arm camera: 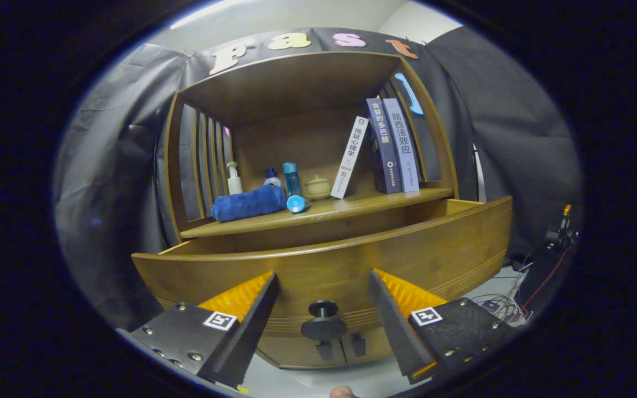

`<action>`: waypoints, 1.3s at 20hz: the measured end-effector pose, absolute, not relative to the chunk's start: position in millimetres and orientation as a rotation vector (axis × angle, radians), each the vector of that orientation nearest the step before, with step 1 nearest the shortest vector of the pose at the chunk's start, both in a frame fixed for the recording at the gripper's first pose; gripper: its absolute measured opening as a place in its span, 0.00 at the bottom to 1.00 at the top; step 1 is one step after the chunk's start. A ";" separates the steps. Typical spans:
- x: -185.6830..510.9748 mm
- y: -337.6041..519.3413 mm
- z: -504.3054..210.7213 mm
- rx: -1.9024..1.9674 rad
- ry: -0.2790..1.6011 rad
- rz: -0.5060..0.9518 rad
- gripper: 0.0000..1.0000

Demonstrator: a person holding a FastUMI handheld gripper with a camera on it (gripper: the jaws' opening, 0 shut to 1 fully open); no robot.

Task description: Pull open the drawer, take out the items inside it, and place them on the countertop above the cabinet.

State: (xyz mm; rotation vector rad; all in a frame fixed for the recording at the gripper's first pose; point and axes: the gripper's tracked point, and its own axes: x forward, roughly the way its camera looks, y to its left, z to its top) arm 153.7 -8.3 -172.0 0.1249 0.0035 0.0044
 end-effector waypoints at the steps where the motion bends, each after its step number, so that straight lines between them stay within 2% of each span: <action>1: 157.4 -7.7 -172.3 0.126 -0.002 0.006 0.98; 26: 232.0 6.4 -170.1 0.088 -0.110 -0.009 0.98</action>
